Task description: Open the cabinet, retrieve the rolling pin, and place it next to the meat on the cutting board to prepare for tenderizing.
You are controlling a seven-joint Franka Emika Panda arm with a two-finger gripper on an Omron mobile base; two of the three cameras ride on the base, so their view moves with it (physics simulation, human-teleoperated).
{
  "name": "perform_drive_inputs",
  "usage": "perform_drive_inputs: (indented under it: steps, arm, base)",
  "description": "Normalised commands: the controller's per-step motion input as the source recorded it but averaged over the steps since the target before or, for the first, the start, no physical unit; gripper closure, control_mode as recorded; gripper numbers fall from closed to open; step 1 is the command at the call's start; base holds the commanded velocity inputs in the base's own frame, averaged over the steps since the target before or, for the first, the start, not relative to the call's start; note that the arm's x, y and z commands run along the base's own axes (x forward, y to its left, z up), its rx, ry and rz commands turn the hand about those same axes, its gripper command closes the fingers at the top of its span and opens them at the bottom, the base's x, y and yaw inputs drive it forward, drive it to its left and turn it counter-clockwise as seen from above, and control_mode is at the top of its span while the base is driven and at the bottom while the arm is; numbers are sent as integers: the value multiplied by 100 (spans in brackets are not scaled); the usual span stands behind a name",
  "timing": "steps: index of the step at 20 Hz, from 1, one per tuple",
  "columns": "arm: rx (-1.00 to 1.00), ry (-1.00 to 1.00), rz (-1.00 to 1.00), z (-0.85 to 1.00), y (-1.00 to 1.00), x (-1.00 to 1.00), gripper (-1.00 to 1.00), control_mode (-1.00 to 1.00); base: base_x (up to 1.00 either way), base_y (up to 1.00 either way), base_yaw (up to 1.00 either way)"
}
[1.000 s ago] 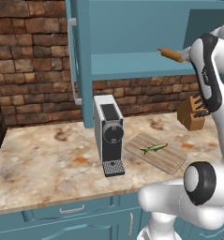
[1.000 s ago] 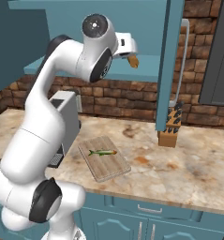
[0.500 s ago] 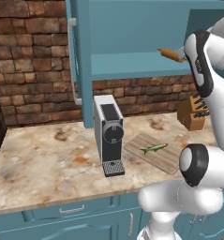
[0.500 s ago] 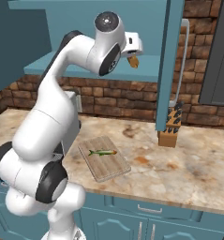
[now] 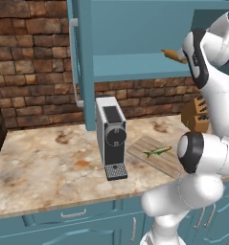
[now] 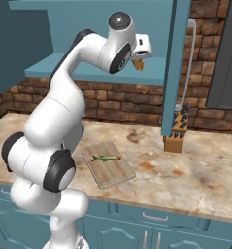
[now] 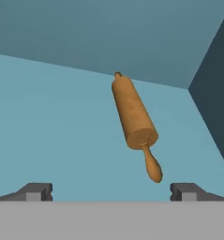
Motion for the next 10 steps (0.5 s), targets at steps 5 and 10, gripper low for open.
perform_drive_inputs:
  steps: [5,10]
  arm:
    - [0,3,0,-14,-4,44,-100,-100]
    - [0,3,0,-11,-9,47,-100,-100]
  base:
    - [0,0,0]
    - [0,0,0]
